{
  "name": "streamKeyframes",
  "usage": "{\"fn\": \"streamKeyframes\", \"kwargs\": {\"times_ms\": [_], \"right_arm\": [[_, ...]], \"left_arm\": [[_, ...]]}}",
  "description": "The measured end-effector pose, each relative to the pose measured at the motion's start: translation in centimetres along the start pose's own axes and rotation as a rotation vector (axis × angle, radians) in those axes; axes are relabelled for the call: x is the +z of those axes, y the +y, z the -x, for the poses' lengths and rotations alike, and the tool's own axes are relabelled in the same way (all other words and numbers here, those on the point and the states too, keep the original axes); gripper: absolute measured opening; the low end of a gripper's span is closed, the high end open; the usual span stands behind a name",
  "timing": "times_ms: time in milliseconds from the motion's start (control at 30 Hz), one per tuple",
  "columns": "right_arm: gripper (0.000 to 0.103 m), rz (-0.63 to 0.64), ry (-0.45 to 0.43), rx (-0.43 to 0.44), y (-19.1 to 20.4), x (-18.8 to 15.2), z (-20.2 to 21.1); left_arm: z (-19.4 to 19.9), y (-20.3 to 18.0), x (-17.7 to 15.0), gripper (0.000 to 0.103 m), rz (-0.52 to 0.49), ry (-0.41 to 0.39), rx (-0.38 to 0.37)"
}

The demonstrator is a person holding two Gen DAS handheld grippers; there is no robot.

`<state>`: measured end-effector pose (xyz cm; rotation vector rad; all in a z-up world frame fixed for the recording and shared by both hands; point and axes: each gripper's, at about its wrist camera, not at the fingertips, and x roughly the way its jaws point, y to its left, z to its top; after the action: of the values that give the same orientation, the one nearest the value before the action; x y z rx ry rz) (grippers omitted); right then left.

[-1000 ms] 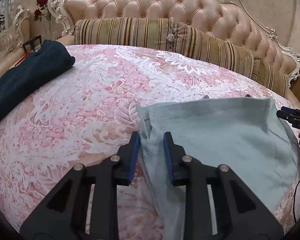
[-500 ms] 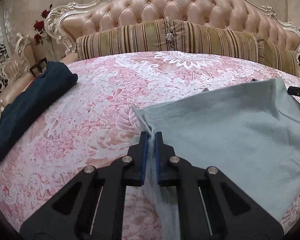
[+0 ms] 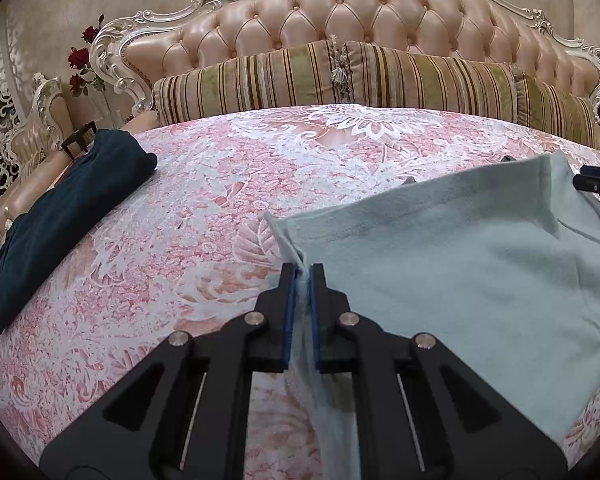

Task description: Fold clothes

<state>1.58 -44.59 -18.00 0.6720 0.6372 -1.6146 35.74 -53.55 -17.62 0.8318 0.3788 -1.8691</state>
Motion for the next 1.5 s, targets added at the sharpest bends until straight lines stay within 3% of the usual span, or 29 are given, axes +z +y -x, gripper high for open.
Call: {"fn": "streamKeyframes", "kwargs": {"times_ms": [33, 367, 400, 433, 467, 767, 900, 1033, 1300, 1433, 1500], "right_arm": [[0.065, -0.003, -0.008, 0.004, 0.0, 0.0, 0.1], [0.062, 0.009, -0.015, 0.025, 0.2, 0.0, 0.4], [0.053, 0.011, -0.014, 0.027, 0.2, 0.0, 0.4], [0.018, 0.013, -0.013, 0.029, 0.3, -0.1, 0.3], [0.002, 0.016, -0.012, 0.031, 0.3, -0.1, 0.3], [0.001, 0.022, -0.014, 0.038, 0.2, 0.0, 0.9], [0.001, 0.002, -0.026, -0.006, -0.4, 0.6, 1.9], [0.001, 0.006, -0.025, -0.026, -0.7, 0.6, 1.6], [0.001, 0.005, 0.021, -0.032, -1.0, -0.4, -0.7], [0.001, 0.026, 0.038, -0.043, -0.7, -0.6, -1.3], [0.001, 0.033, 0.042, -0.047, -0.6, -0.7, -1.3]], "left_arm": [[0.0, 0.0, 0.0, 0.009, -0.001, 0.0, 0.001], [0.3, -0.4, 0.1, 0.008, -0.019, -0.014, 0.026], [0.4, -0.3, 0.1, 0.008, -0.011, -0.018, 0.026], [0.5, -0.2, 0.2, 0.008, -0.004, -0.02, 0.024], [0.5, -0.1, 0.2, 0.009, -0.001, -0.021, 0.022], [0.7, 0.1, 0.2, 0.009, 0.011, -0.032, 0.02], [0.9, 0.2, 0.5, 0.009, 0.021, -0.049, 0.023], [-0.7, 0.9, 0.0, 0.009, 0.067, 0.006, 0.012], [-1.0, 1.7, -0.3, 0.009, 0.111, 0.032, -0.001], [-1.5, 2.7, -0.5, 0.009, 0.174, 0.055, -0.044], [-1.4, 3.2, -0.5, 0.016, 0.2, 0.058, -0.071]]}}
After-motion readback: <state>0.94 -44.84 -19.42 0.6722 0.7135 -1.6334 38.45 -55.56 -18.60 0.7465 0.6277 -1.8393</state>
